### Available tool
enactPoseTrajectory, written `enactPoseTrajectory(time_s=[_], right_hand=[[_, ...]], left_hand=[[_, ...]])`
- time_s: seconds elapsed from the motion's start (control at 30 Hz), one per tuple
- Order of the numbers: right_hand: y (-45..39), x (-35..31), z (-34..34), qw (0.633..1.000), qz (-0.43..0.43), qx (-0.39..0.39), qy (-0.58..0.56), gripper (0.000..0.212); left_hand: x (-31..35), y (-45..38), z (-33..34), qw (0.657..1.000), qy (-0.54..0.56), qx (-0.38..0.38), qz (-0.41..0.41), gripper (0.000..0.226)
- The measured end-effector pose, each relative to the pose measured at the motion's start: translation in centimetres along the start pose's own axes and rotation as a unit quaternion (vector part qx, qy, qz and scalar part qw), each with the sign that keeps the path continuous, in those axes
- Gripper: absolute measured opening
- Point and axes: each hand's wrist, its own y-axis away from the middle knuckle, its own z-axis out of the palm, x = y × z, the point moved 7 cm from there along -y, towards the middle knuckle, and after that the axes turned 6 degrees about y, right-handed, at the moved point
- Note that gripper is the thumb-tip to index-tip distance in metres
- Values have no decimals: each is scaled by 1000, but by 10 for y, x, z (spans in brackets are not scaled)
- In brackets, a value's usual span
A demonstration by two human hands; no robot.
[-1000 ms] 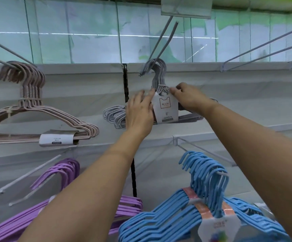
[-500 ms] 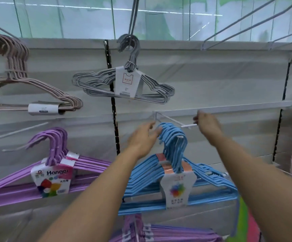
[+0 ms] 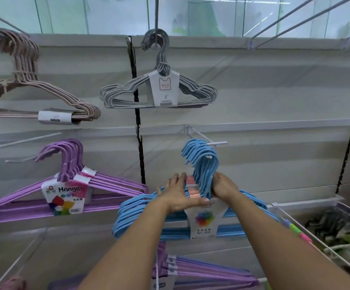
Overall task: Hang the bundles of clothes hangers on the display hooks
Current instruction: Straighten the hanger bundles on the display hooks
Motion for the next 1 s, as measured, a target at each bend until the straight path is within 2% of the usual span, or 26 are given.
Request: enactPoseTrajectory(time_s=[0.17, 0.33, 0.6, 0.83, 1.0], right_hand=[[9, -3, -8, 996, -20, 32, 86, 41], [11, -2, -14, 997, -18, 35, 70, 42], [25, -3, -22, 997, -14, 61, 54, 52], [27, -3, -14, 998, -16, 46, 41, 64], [40, -3, -11, 992, -25, 114, 48, 52]], left_hand=[[1, 3, -2, 997, -28, 72, 1, 116], [7, 10, 2, 994, 4, 104, 15, 110], [10, 22, 5, 991, 33, 130, 20, 108], [9, 23, 1, 995, 8, 102, 5, 112], [9, 26, 6, 994, -12, 109, 4, 108]])
